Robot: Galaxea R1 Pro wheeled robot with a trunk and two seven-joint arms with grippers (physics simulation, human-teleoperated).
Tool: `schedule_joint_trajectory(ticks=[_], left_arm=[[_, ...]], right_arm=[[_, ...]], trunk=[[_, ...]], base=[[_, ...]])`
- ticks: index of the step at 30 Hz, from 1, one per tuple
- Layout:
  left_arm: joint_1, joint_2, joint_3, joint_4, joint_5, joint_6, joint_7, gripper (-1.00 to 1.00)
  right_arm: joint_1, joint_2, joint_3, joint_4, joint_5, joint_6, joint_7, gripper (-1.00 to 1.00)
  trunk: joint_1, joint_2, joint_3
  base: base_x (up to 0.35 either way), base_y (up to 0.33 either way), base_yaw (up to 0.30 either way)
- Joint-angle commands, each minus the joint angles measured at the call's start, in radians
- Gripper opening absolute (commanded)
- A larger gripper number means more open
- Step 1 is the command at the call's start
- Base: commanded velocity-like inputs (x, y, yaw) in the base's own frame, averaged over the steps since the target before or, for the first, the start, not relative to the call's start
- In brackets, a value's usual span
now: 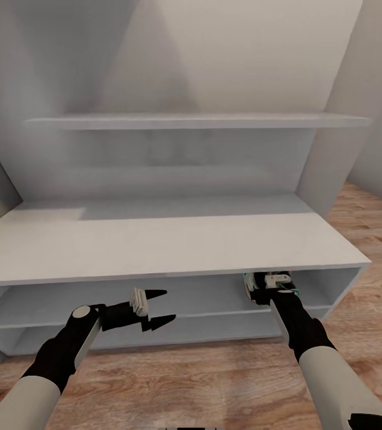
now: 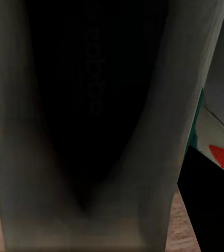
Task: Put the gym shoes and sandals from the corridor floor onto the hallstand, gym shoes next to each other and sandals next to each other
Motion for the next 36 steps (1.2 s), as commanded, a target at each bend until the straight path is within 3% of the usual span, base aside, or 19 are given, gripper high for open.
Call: schedule_joint_trajectory(ticks=[1,24,25,36], left_arm=[[-0.001,0.001,-0.003,0.000,0.006,0.002,-0.001,1.00],[-0.001,0.001,-0.003,0.000,0.006,0.002,-0.001,1.00],[-0.001,0.001,-0.003,0.000,0.006,0.002,-0.001,1.00],[-0.001,0.001,-0.003,0.000,0.007,0.002,-0.001,1.00]], right_arm=[[0.000,0.000,-0.001,-0.001,0.010,0.006,0.002,-1.00],[0.000,0.002,-0.001,-0.001,0.010,0.005,0.002,-1.00],[0.000,0.002,-0.001,-0.001,0.010,0.006,0.002,1.00],[0.000,0.002,-0.001,-0.001,0.010,0.006,0.002,1.00]], trunk=[[0.000,0.000,-0.001],[0.000,0.000,-0.001],[0.000,0.000,-0.001],[0.000,0.000,-0.001]], base=[[0.051,0.000,0.000],[0.005,0.000,0.000],[0.000,0.000,0.000],[0.000,0.000,0.000]])
